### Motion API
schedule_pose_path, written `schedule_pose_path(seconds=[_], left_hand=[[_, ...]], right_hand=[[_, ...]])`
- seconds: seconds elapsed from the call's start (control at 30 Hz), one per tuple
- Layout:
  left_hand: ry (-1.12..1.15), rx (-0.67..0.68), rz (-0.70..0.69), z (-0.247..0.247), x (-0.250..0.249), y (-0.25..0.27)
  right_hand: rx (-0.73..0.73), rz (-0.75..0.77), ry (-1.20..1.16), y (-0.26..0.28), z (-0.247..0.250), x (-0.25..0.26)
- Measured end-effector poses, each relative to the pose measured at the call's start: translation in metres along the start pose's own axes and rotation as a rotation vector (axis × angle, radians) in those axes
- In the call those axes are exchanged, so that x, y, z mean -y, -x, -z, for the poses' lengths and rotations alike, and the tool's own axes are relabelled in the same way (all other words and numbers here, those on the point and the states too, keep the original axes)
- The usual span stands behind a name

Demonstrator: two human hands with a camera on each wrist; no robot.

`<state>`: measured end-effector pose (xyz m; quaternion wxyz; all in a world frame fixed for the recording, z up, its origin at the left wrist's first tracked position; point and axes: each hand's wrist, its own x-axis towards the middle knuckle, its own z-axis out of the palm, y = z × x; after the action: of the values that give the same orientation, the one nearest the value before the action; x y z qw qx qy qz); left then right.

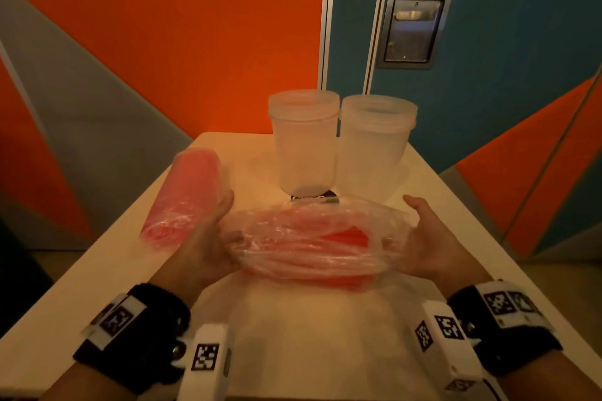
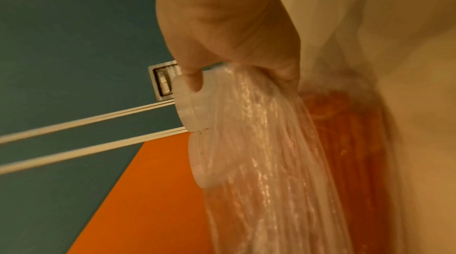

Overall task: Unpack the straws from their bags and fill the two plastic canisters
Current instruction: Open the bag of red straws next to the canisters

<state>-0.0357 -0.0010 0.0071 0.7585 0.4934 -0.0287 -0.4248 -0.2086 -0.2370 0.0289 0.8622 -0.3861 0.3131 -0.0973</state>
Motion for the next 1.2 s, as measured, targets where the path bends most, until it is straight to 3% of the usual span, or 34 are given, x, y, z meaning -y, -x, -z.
schedule_pose_path(seconds=[0.03, 0.1, 0.17, 0.23, 0.3, 0.37, 0.43, 0.53, 0.6, 0.63, 0.67, 0.73, 0.8, 0.9, 1.0, 1.2], left_hand=[[-0.148, -0.106, -0.056, 0.0, 0.0, 0.001], [-0.531, -0.348, -0.313, -0.003, 0.003, 0.005], [-0.831, -0.504, -0.531, -0.01, 0.007, 0.01], [-1.1, -0.47, -0.577, -0.02, 0.012, 0.015], [-1.316, -0.416, -0.567, -0.021, 0.017, 0.019], [-1.371, -0.411, -0.594, -0.016, 0.019, 0.02], [-1.317, -0.453, -0.653, -0.011, 0.018, 0.017], [-1.283, -0.578, -0.639, -0.005, 0.008, 0.014], [-1.435, -0.603, -0.544, -0.007, 0.006, 0.015], [-1.458, -0.592, -0.511, -0.008, 0.006, 0.014], [-1.394, -0.563, -0.496, -0.01, 0.007, 0.014], [-0.95, -0.477, -0.429, -0.016, 0.005, 0.012], [-0.517, -0.374, -0.256, -0.022, 0.002, 0.008], [-0.084, -0.269, -0.05, -0.022, -0.002, 0.002], [0.073, -0.261, 0.073, -0.019, -0.005, -0.002], [0.233, -0.092, 0.041, -0.026, -0.01, 0.002]], right_hand=[[0.009, 0.033, 0.055, -0.003, 0.002, 0.001], [-0.073, 0.223, 0.194, -0.007, 0.007, -0.002], [-0.23, 0.448, 0.64, -0.008, 0.006, -0.008], [-0.294, 0.598, 0.948, 0.0, -0.002, -0.014], [-0.202, 0.68, 1.06, 0.003, -0.002, -0.017], [-0.082, 0.701, 1.154, 0.003, 0.003, -0.016], [-0.092, 0.814, 1.304, 0.002, 0.009, -0.015], [-0.466, 0.956, 1.539, 0.003, 0.013, -0.014], [-0.758, 0.77, 1.792, 0.003, 0.01, -0.017], [-0.817, 0.641, 1.848, 0.003, 0.009, -0.017], [-0.803, 0.541, 1.845, 0.002, 0.008, -0.018], [-0.629, 0.457, 1.611, -0.003, 0.004, -0.017], [-0.448, 0.376, 1.046, -0.006, -0.001, -0.013], [-0.234, 0.069, 0.317, -0.008, -0.009, -0.008], [-0.248, -0.095, 0.168, -0.015, -0.009, -0.003], [-0.084, -0.013, -0.065, 0.005, -0.005, 0.007]])
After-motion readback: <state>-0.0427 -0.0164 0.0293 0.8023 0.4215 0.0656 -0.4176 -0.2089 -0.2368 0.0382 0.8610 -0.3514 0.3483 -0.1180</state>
